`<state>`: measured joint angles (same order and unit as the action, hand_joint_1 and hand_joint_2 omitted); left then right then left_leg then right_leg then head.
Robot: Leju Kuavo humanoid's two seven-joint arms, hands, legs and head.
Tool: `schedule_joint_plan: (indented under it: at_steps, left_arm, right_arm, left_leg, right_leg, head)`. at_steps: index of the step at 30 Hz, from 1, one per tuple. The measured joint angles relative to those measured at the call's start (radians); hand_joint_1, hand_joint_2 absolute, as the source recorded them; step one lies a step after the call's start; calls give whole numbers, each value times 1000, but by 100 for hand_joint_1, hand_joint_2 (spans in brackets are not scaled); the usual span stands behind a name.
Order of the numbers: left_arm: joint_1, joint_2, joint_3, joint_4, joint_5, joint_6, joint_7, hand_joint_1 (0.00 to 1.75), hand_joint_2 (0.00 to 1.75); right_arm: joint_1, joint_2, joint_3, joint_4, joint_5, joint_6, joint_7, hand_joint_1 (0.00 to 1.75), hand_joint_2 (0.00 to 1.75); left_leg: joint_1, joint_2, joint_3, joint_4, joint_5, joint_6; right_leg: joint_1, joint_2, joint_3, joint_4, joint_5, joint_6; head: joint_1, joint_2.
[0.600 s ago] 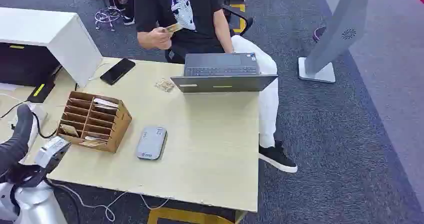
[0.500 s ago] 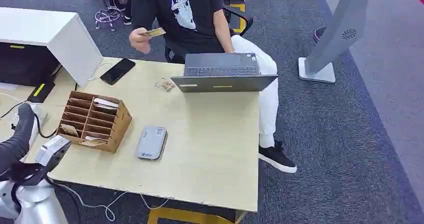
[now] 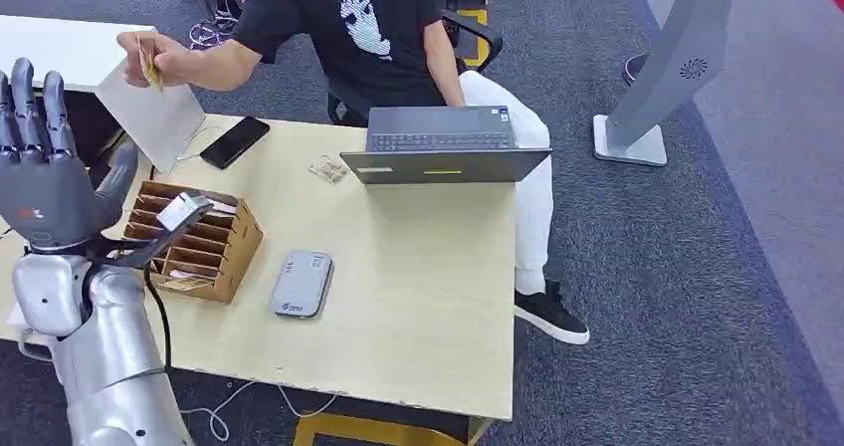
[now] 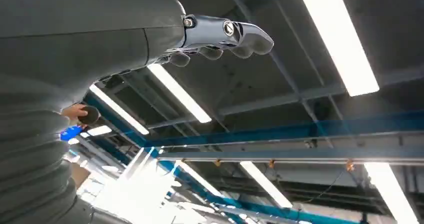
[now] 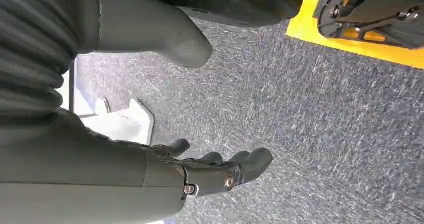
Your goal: Pass the card to the sensor for recognition and then transmit it.
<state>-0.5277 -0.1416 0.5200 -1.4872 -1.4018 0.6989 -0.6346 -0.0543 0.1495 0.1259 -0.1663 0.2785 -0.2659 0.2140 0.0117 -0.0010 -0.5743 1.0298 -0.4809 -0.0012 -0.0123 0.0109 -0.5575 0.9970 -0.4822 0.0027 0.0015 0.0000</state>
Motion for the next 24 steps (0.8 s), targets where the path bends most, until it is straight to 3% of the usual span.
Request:
schedule_joint_plan:
  at_steps: [3, 6, 7, 12, 16, 24]
  left_arm:
    - [-52, 25, -5, 76, -57, 0, 111, 0, 175]
    - [-102, 105, -98, 177, -107, 0, 395, 0, 175]
    - [-120, 137, -137, 207, -107, 0, 456, 0, 175]
    - [-171, 252, -304, 332, -108, 0, 616, 0, 175]
    - [-184, 313, -393, 397, -107, 1, 661, 0, 175]
    - [-188, 349, -443, 442, -107, 1, 667, 0, 175]
  right_arm:
    - [-1, -1, -5, 0, 2, 0, -9, 0, 175]
    - [-5, -3, -5, 0, 6, 8, -11, 0, 175]
    - [-6, -4, -5, -1, 6, 11, -11, 0, 175]
    - [-11, -5, -6, -4, 22, 10, -18, 0, 175]
    - [-11, -5, -6, -6, 22, 8, -22, 0, 175]
    - [-11, -5, -7, -7, 22, 8, -26, 0, 175]
  left_leg:
    - [0, 0, 0, 0, 0, 0]
    - [0, 2, -1, 0, 0, 0]
    - [1, 2, -1, 0, 0, 0]
    - [0, 2, -1, 0, 0, 0]
    - [0, 2, -1, 0, 0, 0]
    - [0, 2, -1, 0, 0, 0]
  right_leg:
    - [0, 0, -1, 0, 0, 0]
    - [0, 2, -2, 0, 0, 0]
    - [0, 2, -2, 0, 0, 0]
    - [0, 2, -2, 1, 0, 0]
    - [0, 2, -2, 1, 0, 0]
    - [0, 2, -3, 1, 0, 0]
  head:
    - [0, 0]
    - [0, 0]
    - [0, 0]
    - [0, 0]
    - [0, 0]
    - [0, 0]
